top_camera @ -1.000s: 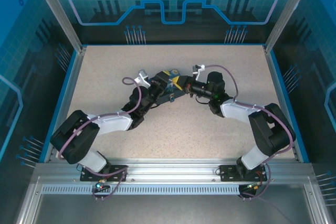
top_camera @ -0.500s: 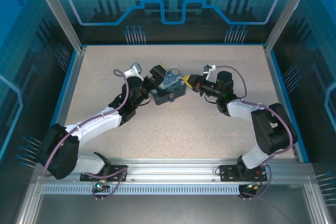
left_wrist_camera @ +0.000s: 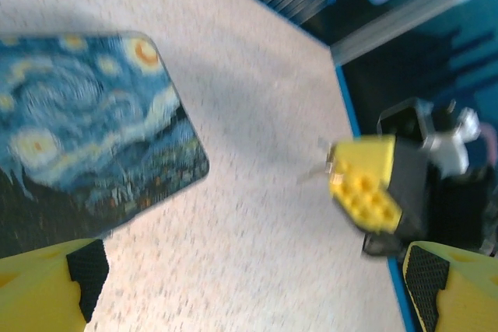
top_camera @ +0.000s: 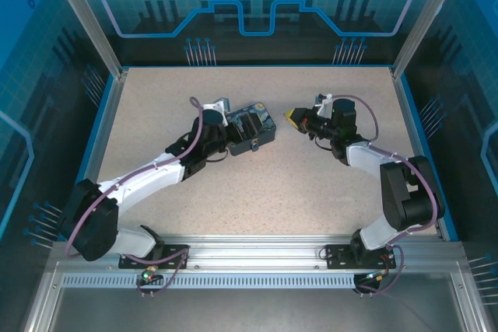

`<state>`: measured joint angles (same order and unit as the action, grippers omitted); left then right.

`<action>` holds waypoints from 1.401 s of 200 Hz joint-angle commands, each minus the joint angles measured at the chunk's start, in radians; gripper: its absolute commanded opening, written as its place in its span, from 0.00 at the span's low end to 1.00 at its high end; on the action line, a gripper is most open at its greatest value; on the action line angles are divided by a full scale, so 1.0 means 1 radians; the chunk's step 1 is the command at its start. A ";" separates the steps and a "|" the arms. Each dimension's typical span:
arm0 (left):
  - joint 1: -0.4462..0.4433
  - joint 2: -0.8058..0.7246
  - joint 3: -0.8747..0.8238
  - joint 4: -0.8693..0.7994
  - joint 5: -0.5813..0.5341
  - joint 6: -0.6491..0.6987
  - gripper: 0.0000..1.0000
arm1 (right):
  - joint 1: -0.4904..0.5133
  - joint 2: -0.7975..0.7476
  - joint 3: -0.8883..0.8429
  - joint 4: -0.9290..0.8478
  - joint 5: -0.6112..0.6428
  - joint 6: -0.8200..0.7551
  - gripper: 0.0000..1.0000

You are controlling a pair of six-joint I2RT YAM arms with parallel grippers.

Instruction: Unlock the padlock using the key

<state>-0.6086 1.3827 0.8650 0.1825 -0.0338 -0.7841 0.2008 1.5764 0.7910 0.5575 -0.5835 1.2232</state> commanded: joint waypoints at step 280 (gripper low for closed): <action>-0.026 0.311 -0.154 0.169 -0.021 0.262 0.99 | 0.108 0.173 0.082 -0.018 0.216 -0.028 0.00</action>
<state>-0.6415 1.6672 0.7113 0.3313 -0.0296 -0.5735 0.3187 1.8122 0.8616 0.5877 -0.3882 1.2472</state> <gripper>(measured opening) 0.988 0.050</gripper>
